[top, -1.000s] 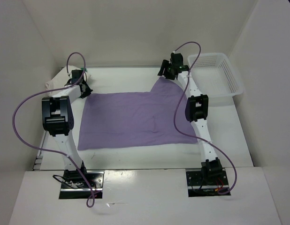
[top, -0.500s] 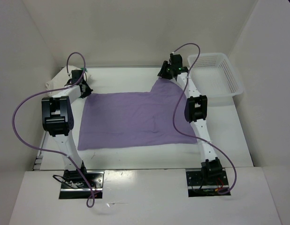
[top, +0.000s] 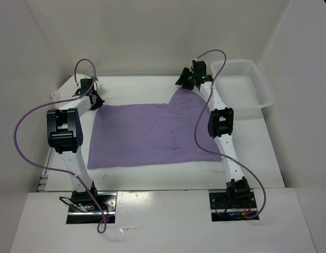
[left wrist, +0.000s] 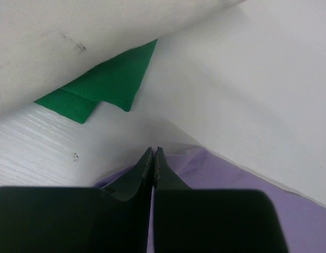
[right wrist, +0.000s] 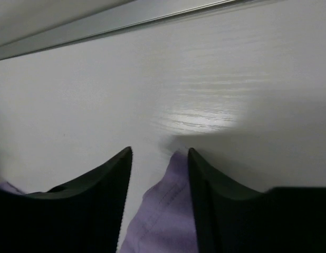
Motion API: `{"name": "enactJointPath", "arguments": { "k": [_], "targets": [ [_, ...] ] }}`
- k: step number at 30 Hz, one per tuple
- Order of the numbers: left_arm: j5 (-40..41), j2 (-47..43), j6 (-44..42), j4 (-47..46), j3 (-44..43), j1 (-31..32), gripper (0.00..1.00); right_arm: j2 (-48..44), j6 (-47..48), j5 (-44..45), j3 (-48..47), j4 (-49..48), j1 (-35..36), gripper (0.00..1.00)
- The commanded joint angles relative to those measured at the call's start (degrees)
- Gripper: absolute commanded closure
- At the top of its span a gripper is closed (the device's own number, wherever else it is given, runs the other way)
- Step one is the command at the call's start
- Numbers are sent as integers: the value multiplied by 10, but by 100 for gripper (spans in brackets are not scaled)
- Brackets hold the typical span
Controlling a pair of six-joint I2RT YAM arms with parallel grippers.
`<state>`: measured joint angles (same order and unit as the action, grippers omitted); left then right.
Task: Fold and stack the t-shirts
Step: Grap the side of the flattened tshirt furthest away from the robot with both arms
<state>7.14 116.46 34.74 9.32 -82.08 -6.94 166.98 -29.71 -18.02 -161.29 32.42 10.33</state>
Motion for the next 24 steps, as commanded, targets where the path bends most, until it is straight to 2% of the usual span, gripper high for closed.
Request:
{"name": "enactJointPath", "arguments": {
  "k": [1,3,10,13,21,24],
  "targets": [
    [-2,-28,2,-19,1,-1,100,0,36,46,-17,57,-4,43],
    [-8,-28,2,-19,1,-1,100,-7,68,92,-17,69,-4,35],
    [-8,-23,15,-19,1,-1,100,-17,126,170,-4,98,17,34],
    [-15,-23,21,-24,6,-1,100,-17,148,208,1,103,37,44],
    [-27,-11,42,-29,-1,-1,100,5,159,240,-10,115,63,44],
    [-32,0,47,-34,-12,-1,100,5,159,245,-10,121,63,51]
  ]
}}
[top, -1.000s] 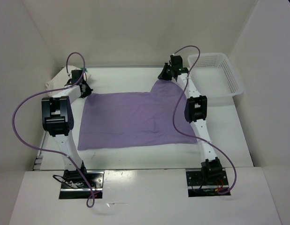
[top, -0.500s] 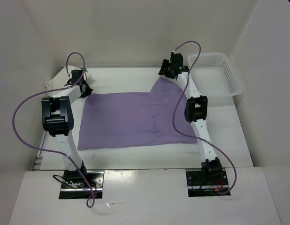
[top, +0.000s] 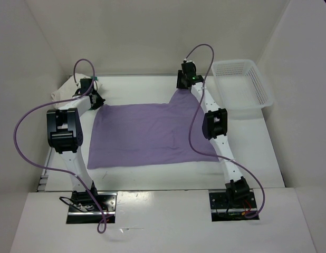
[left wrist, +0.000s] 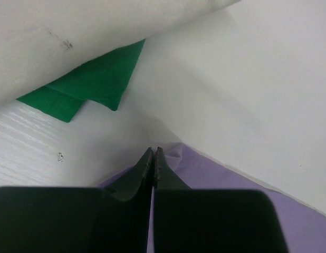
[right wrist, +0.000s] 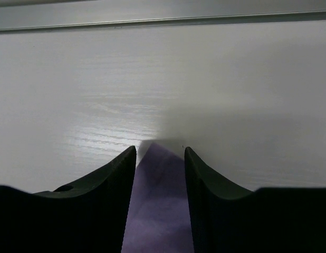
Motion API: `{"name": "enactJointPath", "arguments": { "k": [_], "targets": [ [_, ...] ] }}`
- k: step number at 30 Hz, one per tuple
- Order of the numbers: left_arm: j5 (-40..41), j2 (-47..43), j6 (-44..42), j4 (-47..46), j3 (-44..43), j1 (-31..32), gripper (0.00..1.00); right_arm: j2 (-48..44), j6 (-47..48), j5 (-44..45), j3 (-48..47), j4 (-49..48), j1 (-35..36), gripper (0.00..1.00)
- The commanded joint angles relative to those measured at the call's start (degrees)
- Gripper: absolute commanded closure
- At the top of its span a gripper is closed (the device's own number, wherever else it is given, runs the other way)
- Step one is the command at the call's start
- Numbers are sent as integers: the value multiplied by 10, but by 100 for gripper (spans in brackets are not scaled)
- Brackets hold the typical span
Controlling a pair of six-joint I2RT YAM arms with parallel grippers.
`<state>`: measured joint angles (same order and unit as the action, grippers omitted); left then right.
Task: Fold and stack the t-shirts
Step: Grap the side of the flattened tshirt furthest away from the robot with both arms
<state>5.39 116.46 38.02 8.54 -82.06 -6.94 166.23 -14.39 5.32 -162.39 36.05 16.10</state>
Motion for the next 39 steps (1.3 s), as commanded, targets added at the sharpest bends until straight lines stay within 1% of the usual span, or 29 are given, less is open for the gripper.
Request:
{"name": "enactJointPath", "arguments": {
  "k": [1,2,4,5,7,12,15,17,18,19,22,25,27,30,31,32,34,36,39],
  "targets": [
    [-14,0,14,-26,-13,-1,100,12,11,17,1,85,5,53],
    [-14,0,14,-26,-13,-1,100,12,11,24,7,90,10,57],
    [-14,0,14,-26,-18,-1,100,12,11,24,8,90,10,59],
    [-20,5,14,-32,-18,-1,100,12,11,40,8,90,10,63],
    [-20,5,20,-32,-18,-1,100,7,18,48,13,90,10,64],
    [-31,10,20,-32,-18,-1,100,7,24,53,20,90,10,76],
    [-31,10,20,-32,-18,-1,100,7,30,41,25,90,10,77],
    [-31,10,20,-32,-18,-1,100,1,36,36,32,90,10,80],
    [-31,10,20,-32,-18,-1,100,1,36,30,32,90,10,83],
    [-31,10,20,-37,-12,-1,100,1,36,30,32,90,10,90],
    [-31,10,20,-37,-12,-1,100,1,24,35,26,96,10,99],
    [-31,10,20,-37,-6,-1,100,1,12,36,2,96,10,100],
    [-31,10,20,-37,-6,-1,100,-14,5,30,-4,90,5,100],
    [-31,10,20,-37,-6,-1,100,-37,-30,-19,-19,85,-16,100],
    [-36,10,20,-37,-6,-1,100,-42,-52,-55,-28,85,-24,100],
    [-36,10,20,-37,-6,-1,100,-48,-62,-76,-35,85,-40,100],
    [-36,-3,20,-37,-6,-1,100,-63,-74,-115,-46,100,-46,100],
    [-36,-10,20,-37,2,-1,100,-76,-74,-120,-46,109,-54,100],
    [-49,-22,30,-37,15,-7,100,-107,-61,-120,-15,129,-54,100]
  ]
}}
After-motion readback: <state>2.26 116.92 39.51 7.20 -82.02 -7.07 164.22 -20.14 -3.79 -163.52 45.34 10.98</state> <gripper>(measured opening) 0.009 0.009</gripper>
